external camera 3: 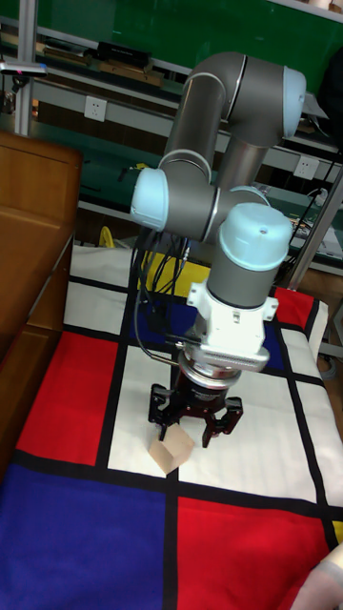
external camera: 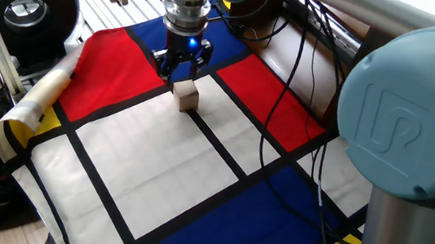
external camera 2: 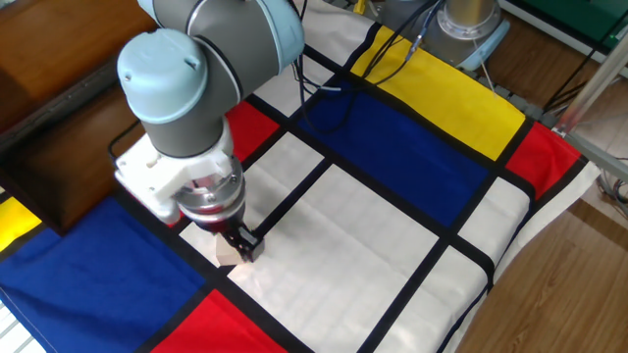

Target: Put the object on the shelf

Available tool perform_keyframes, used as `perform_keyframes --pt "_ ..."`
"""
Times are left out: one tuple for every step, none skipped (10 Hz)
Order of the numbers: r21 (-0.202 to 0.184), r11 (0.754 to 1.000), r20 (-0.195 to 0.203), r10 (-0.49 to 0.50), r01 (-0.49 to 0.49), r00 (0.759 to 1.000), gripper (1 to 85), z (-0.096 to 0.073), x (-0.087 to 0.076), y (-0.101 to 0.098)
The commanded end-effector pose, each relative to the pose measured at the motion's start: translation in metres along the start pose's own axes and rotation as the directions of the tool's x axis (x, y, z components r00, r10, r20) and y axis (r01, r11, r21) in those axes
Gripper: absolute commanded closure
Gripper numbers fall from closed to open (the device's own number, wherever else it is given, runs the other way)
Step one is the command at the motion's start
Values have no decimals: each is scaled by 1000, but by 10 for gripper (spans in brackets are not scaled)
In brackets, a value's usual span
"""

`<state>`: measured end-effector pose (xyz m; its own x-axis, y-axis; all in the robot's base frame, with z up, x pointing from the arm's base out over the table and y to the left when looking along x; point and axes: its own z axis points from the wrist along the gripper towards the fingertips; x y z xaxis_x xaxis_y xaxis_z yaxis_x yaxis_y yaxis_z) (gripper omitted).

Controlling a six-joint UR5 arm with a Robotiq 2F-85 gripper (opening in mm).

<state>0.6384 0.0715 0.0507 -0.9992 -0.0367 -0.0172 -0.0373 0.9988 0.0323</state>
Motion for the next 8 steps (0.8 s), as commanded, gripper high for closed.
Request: perform_keyframes --pt "45 963 -10 -266 266 964 207 -10 -3 -3" --pt "43 941 -2 -335 335 942 207 -10 -5 -3" --pt "41 923 7 -384 384 923 197 -8 -7 -2" --pt "36 906 12 -422 421 906 187 -8 -8 0" --pt "27 885 19 -466 465 885 167 -6 -5 2" --pt "16 871 30 -492 492 870 157 -4 -4 7" --pt "9 856 44 -516 517 855 157 -1 -4 13" --pt "10 852 53 -524 524 850 167 1 -4 13"
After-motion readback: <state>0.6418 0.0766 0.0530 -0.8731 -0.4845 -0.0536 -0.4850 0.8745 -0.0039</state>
